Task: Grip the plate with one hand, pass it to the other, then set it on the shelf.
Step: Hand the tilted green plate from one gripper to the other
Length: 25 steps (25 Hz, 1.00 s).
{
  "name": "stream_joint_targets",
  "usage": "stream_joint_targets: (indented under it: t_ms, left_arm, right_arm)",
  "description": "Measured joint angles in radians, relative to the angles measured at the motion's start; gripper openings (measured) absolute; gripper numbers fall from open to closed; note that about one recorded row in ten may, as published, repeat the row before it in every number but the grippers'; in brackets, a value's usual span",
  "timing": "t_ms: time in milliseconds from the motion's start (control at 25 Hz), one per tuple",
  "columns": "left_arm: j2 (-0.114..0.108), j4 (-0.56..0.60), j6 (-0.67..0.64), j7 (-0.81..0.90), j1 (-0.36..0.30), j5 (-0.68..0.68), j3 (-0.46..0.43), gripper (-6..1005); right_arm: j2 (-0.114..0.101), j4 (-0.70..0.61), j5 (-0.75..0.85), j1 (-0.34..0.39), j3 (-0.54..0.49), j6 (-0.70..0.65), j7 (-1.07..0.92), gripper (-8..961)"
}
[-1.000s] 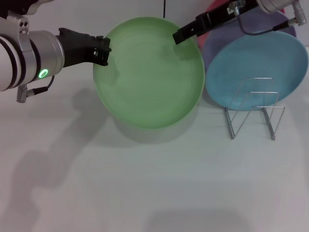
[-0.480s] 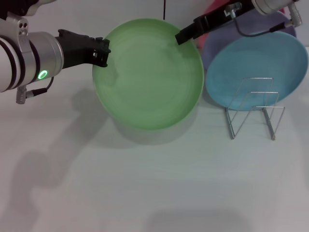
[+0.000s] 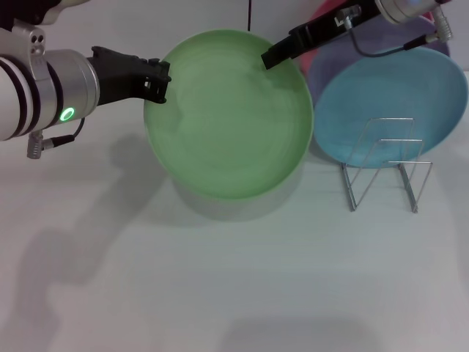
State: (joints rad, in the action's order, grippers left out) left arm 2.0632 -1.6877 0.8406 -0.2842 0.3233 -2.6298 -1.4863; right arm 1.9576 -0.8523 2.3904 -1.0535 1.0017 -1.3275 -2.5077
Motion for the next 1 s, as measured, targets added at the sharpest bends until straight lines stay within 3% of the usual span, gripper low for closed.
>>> stream_joint_targets:
  t_ms: [600,640,680,720,800,840,880,1000]
  left_arm:
    - [0.0,0.0,0.0,-0.002,0.005,0.008,-0.001,38]
    - [0.0,-0.001,-0.001,-0.002,0.005,0.009,-0.002,38]
    - [0.0,-0.003,-0.007,-0.003,0.004,0.015,-0.008,38]
    - [0.0,-0.003,-0.007,-0.003,0.004,0.015,-0.008,38]
    - [-0.002,-0.003,-0.012,-0.007,0.005,0.037,-0.023,38]
    - [-0.002,-0.003,-0.012,-0.007,0.005,0.037,-0.023,38]
    - [-0.002,-0.002,-0.024,-0.028,0.004,0.066,-0.032,38]
    - [-0.001,-0.003,-0.047,-0.05,-0.004,0.091,-0.035,38]
  right_arm:
    - [0.002,0.046,0.015,-0.023,0.0,0.014,0.018,413]
    - [0.005,0.048,0.011,-0.023,0.0,0.018,0.036,408]
    - [0.024,0.045,-0.008,-0.011,0.0,0.037,0.097,402]
    - [0.024,0.045,-0.008,-0.011,0.0,0.037,0.097,397]
    - [0.061,0.006,-0.013,0.017,-0.001,0.065,0.166,386]
    - [0.061,0.006,-0.013,0.017,-0.001,0.065,0.166,362]
    - [0.076,-0.02,-0.013,0.033,-0.001,0.069,0.173,338]
    - [0.083,-0.042,-0.016,0.045,-0.001,0.067,0.173,266]
